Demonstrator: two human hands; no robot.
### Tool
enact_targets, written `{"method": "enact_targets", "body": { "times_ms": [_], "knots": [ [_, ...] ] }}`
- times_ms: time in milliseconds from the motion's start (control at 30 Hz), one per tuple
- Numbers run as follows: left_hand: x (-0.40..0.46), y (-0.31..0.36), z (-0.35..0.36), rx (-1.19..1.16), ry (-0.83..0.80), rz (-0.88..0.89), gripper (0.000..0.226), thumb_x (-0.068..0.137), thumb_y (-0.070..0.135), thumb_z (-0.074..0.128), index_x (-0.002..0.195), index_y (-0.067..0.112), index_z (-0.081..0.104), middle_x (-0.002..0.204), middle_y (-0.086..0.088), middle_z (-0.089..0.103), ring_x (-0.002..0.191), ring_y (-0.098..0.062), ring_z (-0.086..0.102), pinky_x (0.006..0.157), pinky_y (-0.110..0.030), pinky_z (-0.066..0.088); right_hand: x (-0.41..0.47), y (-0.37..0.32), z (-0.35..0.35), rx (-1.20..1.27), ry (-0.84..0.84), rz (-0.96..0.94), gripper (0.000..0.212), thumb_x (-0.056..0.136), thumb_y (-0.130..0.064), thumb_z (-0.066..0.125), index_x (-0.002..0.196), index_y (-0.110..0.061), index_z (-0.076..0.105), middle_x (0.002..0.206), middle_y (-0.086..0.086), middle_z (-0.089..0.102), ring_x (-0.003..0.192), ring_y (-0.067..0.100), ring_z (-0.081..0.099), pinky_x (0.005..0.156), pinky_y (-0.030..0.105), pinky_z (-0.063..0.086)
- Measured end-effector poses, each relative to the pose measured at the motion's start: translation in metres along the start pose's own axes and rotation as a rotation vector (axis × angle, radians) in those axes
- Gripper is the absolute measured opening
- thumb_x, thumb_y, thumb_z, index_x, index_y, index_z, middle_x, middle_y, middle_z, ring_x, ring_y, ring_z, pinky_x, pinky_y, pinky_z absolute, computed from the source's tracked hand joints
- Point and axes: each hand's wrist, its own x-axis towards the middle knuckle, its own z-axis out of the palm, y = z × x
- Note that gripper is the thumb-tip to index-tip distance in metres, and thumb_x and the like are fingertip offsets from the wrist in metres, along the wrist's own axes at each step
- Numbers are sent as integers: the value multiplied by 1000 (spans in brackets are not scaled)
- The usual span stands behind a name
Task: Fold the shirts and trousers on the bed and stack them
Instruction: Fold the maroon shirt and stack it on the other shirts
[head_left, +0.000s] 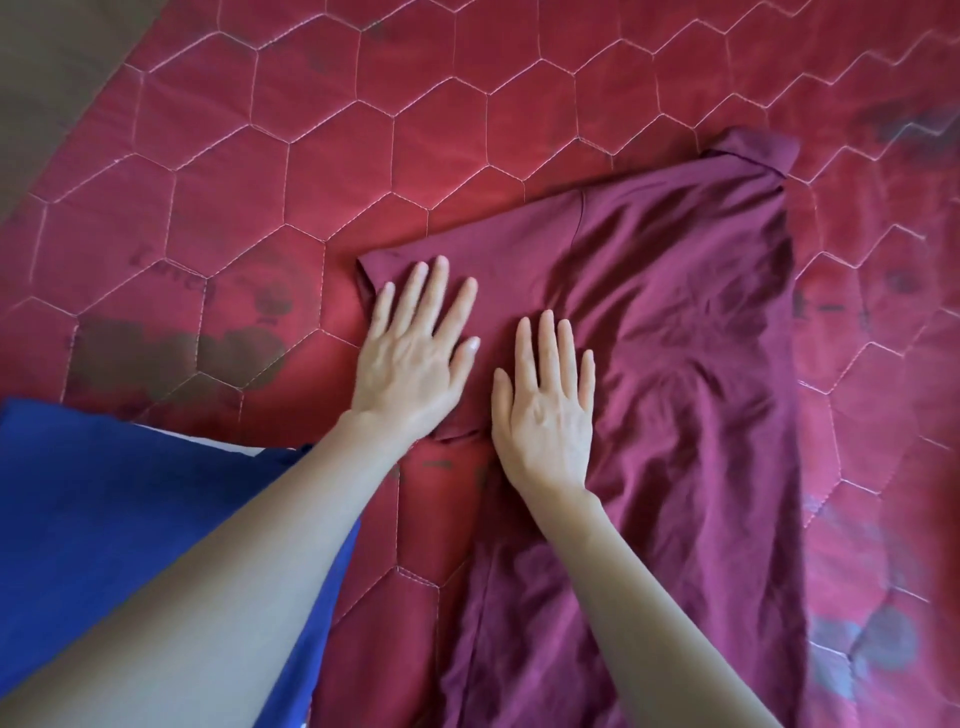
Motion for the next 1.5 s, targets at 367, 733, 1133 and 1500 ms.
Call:
{"method": "enact_targets", "body": {
  "times_ms": [367, 733, 1133, 1500],
  "knots": [
    [48, 32, -32, 14, 72, 162, 55, 102, 32, 23, 151, 8, 27, 161, -11, 17, 149, -27, 11, 120, -48, 9, 10, 10, -32, 197, 106, -25, 36, 95, -21, 48, 124, -7, 64, 135, 10, 58, 131, 25, 48, 106, 44, 40],
    [126, 54, 7, 35, -15, 198, 61, 98, 51, 18, 154, 29, 17, 163, -2, 10, 150, -23, 8, 120, -50, 7, 21, 97, -32, -77, -111, 79, 54, 100, -41, 25, 152, -26, 28, 160, 3, 21, 149, 22, 14, 121, 46, 11],
    [71, 82, 6, 19, -13, -26, 63, 95, 44, 21, 153, 18, 27, 161, -8, 19, 148, -27, 16, 117, -57, 11, 77, 98, -46, 50, 69, -23, 46, 99, -39, 35, 139, -23, 52, 142, 4, 52, 133, 23, 46, 109, 46, 31],
    [73, 80, 10, 16, 6, -15, 61, 96, 42, 24, 153, 22, 25, 161, -5, 19, 148, -27, 17, 117, -56, 13, 164, 207, -48, -236, -228, -228, 57, 100, -48, 15, 154, -28, 17, 162, 4, 14, 149, 21, 10, 121, 38, 6]
  ]
}}
